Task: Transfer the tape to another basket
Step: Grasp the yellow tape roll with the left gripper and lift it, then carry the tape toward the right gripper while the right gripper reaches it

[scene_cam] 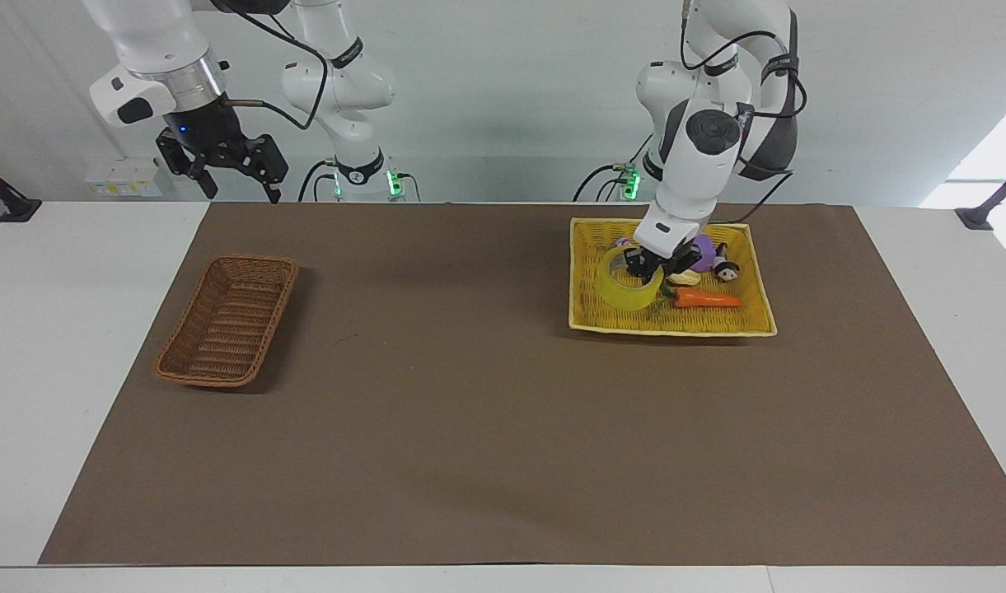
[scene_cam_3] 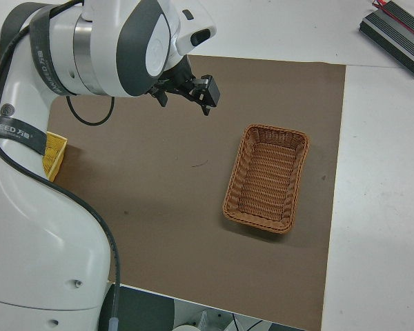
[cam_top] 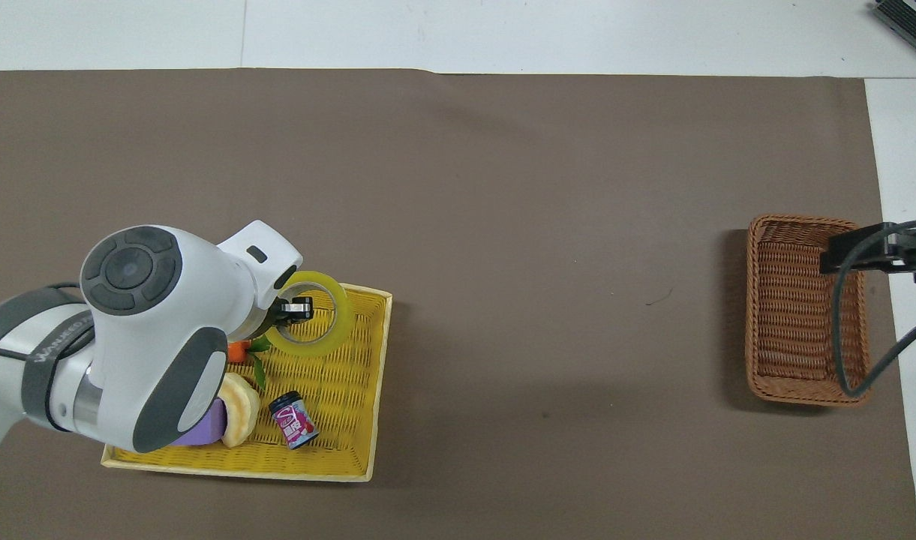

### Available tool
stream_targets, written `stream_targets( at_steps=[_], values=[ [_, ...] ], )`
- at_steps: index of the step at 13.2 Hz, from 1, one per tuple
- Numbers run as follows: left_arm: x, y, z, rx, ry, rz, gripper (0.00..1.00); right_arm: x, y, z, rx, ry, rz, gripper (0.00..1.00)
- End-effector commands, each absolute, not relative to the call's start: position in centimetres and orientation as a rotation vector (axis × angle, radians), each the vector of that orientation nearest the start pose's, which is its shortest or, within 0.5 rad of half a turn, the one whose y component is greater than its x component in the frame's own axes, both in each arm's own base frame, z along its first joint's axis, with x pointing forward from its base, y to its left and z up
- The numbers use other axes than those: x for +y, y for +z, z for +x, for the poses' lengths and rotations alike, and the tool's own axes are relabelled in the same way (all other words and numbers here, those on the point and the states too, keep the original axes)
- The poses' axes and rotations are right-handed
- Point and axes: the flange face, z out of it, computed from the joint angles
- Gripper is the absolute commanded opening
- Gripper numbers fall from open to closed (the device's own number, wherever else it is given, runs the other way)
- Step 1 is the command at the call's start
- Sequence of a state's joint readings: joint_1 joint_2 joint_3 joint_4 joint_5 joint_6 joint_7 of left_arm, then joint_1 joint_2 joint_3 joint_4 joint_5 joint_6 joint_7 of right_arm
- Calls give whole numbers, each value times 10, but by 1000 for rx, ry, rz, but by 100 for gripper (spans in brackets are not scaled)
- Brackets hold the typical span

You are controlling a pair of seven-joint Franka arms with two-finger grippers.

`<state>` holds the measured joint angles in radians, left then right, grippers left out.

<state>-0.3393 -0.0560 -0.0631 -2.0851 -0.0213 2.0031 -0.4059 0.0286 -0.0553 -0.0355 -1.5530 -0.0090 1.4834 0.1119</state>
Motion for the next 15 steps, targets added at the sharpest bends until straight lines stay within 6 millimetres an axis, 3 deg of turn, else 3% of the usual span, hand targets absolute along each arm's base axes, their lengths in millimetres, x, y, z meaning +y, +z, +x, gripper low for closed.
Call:
stream_targets(
  at_steps=[1, 2, 3, 4, 6, 8, 10, 11, 13, 15],
  values=[
    [-244, 466, 475, -78, 65, -3182, 0, -1, 654, 517, 146, 81, -3144, 100],
    [-266, 469, 466, -136, 47, -3187, 0, -7, 658, 509, 160, 132, -3141, 100],
    [-286, 472, 460, -233, 20, -3219, 0, -4, 670, 504, 143, 113, -3142, 100],
    [-314, 474, 448, -266, 12, -3269, 0, 2, 670, 505, 107, 96, -3144, 100],
    [-362, 459, 426, -308, 9, -3294, 0, 12, 664, 512, 99, 44, -3093, 100],
    [-406, 430, 407, -354, -1, -3311, 0, 25, 626, 516, 99, 133, -2975, 100],
    [-433, 404, 390, -377, 23, -3303, 0, 49, 599, 520, 101, 139, -2855, 100],
    [-441, 396, 386, -395, 20, -3304, 0, 57, 582, 524, 122, 170, -2809, 100],
    [-463, 372, 368, -391, 39, -3298, 0, 65, 527, 534, 189, 232, -2676, 100],
    [-479, 340, 358, -370, 48, -3293, 0, 71, 481, 543, 187, 284, -2614, 100]
  ],
)
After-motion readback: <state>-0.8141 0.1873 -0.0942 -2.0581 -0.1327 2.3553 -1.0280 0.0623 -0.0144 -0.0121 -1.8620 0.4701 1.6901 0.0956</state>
